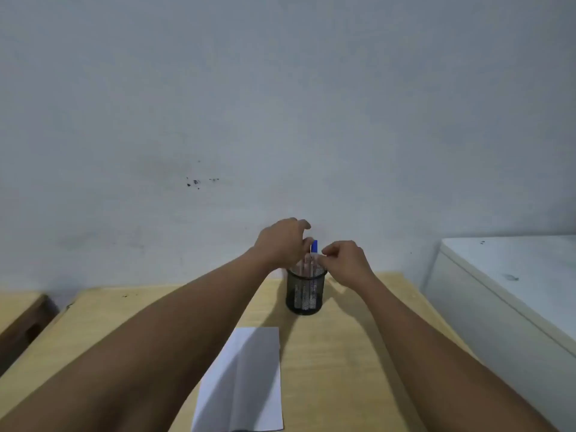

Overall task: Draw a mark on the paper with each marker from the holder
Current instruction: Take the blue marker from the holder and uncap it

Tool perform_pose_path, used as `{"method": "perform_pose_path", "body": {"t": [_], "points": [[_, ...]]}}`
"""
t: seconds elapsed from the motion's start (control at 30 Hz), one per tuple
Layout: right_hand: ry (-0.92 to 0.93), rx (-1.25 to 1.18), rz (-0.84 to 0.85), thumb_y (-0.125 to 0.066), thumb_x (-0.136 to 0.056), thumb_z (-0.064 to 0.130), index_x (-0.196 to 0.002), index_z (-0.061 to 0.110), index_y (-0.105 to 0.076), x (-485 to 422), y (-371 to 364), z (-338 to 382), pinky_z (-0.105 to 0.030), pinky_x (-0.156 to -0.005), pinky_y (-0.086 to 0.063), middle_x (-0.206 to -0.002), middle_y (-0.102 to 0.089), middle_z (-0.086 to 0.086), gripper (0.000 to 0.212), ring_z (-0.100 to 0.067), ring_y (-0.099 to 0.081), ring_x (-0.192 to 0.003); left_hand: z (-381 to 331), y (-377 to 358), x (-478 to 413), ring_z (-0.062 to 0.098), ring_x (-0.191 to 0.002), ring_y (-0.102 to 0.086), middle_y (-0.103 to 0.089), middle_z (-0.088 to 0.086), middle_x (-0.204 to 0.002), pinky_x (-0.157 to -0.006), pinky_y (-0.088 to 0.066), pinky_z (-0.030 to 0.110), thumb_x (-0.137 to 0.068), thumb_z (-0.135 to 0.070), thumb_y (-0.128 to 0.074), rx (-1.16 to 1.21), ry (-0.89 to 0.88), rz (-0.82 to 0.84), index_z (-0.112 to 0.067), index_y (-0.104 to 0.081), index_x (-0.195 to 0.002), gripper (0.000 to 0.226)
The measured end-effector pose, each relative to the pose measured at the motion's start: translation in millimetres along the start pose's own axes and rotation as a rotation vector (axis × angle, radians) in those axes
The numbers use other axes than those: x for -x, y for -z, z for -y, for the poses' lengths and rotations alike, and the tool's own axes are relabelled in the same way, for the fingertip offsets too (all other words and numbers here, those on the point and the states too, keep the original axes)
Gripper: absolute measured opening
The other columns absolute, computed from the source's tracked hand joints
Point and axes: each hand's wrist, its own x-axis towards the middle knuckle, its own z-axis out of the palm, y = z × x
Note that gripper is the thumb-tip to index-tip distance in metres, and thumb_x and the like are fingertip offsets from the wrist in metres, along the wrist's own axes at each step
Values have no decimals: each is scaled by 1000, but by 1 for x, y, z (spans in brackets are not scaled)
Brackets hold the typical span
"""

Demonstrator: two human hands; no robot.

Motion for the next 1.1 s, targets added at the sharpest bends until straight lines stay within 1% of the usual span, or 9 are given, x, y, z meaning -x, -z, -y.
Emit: {"method": "perform_pose_path", "body": {"t": [0.1, 0.2, 0.37, 0.47, 0.53, 0.63, 0.7, 0.87, 1.1], "points": [[8, -84, 34, -79, -85, 32, -107, 6, -74, -11, -6, -4, -30, -78, -49, -101, -73, -8, 34, -24, -68, -94, -2, -11, -21, 26, -118, -58, -60, 6, -134, -93, -52, 43, -100, -33, -47, -4, 17, 45, -18, -57, -133, 38], [10, -125, 34, -81, -83, 30, -101, 5, -77, -15, -9, -8, -37, -80, -53, -100, -75, -13, 31, -29, -69, -92, -5, -17, -29, 27, -108, -63, -68, 6, -119, -88, -54, 45, -98, -31, -50, 19, 36, 87, -16, -72, -112, 30], [30, -166, 50, -79, -86, 27, -109, 9, -75, -13, -9, -7, -31, -83, -44, -103, -68, 0, 30, -19, -60, -94, -12, -18, -33, 24, -98, -63, -73, -1, -100, -89, -45, 43, -93, -26, -61, 70, 97, 63, -21, -76, -90, 16], [50, -148, 22, -76, -87, 32, -106, 18, -72, -8, -1, 5, -48, -95, -49, -113, -70, 1, 25, -23, -61, -109, -19, -1, -30, 22, -99, -59, -73, -4, -98, -89, -33, 44, -94, -30, -61, 110, 104, 6, -25, -73, -82, 18], [84, -155, -12, -76, -87, 29, -100, 19, -70, -2, 9, 20, -54, -96, -51, -108, -72, 0, 18, -25, -64, -105, -24, 19, -26, 20, -99, -57, -72, -6, -101, -88, -29, 44, -95, -34, -59, 136, 102, -56, -26, -73, -88, 18], [140, -215, -42, -73, -89, 18, -104, 10, -69, 10, 29, 51, -36, -74, -56, -99, -74, -18, 17, -24, -68, -80, -30, 58, -14, 16, -91, -58, -72, -11, -95, -84, -27, 43, -94, -38, -60, 222, 102, -161, -27, -73, -89, 18], [170, -260, -33, -71, -91, 15, -108, 8, -70, 24, 40, 73, -19, -60, -44, -98, -76, -20, 19, -12, -63, -67, -31, 87, -2, 12, -85, -57, -69, -14, -82, -80, -26, 40, -91, -41, -64, 295, 115, -241, -28, -74, -86, 17], [285, -313, -29, -75, -88, 12, -108, 6, -75, 60, 44, 129, -29, -87, -55, -103, -78, -10, 21, -21, -73, -97, -19, 150, 42, 6, -76, -53, -61, -18, -63, -78, -22, 39, -87, -45, -68, 330, 156, -395, -29, -75, -78, 19], [339, -317, -18, -81, -83, 15, -103, 5, -76, 96, 3, 184, -5, -57, -43, -84, -75, 0, 23, 0, -68, -71, 22, 190, 104, 9, -84, -54, -74, -12, -84, -79, -22, 39, -90, -42, -66, 253, 240, -441, -29, -77, -84, 18]]}}
